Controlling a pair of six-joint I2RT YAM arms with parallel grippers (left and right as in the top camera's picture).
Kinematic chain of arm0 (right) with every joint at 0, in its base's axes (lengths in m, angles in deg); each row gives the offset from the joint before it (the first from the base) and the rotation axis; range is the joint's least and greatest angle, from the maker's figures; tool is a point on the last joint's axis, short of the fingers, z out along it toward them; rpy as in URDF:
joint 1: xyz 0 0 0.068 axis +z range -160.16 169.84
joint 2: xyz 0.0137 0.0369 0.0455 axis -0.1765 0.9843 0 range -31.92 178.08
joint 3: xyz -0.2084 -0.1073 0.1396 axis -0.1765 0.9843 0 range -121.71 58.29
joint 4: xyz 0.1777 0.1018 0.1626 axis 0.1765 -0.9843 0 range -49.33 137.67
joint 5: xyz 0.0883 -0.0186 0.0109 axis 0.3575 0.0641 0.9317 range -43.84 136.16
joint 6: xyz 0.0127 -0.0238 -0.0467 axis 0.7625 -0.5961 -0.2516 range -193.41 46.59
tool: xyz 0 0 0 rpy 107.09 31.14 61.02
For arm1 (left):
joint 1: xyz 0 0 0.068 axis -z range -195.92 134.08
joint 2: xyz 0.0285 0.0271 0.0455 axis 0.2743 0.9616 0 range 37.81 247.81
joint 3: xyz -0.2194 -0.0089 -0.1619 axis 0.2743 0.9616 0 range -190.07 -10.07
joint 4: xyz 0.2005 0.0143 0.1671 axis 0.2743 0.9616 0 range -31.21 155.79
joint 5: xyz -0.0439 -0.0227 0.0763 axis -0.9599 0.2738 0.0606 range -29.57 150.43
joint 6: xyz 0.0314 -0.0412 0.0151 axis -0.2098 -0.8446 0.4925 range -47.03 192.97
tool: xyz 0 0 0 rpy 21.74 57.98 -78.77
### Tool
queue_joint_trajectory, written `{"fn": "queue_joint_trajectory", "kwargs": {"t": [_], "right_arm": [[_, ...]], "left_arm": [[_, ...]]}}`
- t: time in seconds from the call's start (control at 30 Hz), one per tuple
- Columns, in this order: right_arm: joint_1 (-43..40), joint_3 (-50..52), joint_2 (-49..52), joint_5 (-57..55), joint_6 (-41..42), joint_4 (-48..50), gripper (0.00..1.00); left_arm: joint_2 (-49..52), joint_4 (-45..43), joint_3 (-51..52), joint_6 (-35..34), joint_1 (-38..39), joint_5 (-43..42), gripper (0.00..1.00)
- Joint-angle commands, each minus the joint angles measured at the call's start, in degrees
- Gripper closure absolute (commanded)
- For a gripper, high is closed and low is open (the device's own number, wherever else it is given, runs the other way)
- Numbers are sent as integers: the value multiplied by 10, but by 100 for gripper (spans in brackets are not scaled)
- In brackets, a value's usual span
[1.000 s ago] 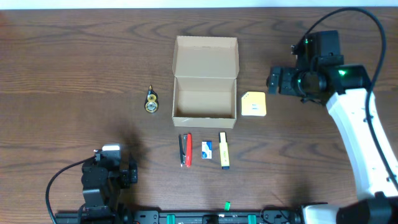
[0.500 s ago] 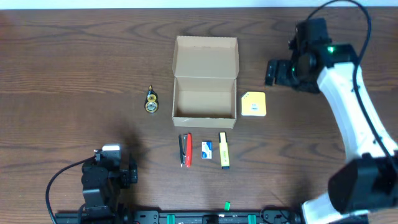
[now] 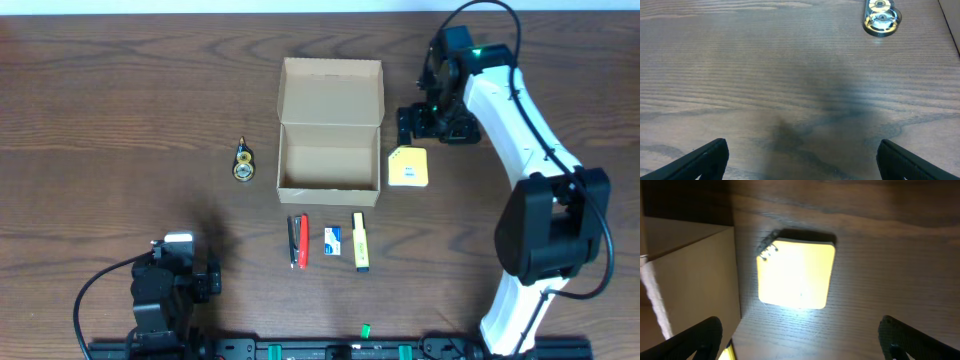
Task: Pack container
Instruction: 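Lower the right gripper and grasp the yellow sticky-note pad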
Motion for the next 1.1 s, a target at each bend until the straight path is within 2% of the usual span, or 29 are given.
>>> {"fn": "queue_joint_trajectory", "kwargs": {"t": [0.0, 1.07], "right_arm": [[17, -7, 19, -24, -12, 2, 1], [33, 0, 159, -28, 34, 31, 1]], "left_arm": [[-3, 5, 11, -4, 2, 10, 5], [-3, 5, 10, -4, 2, 10, 4]]}}
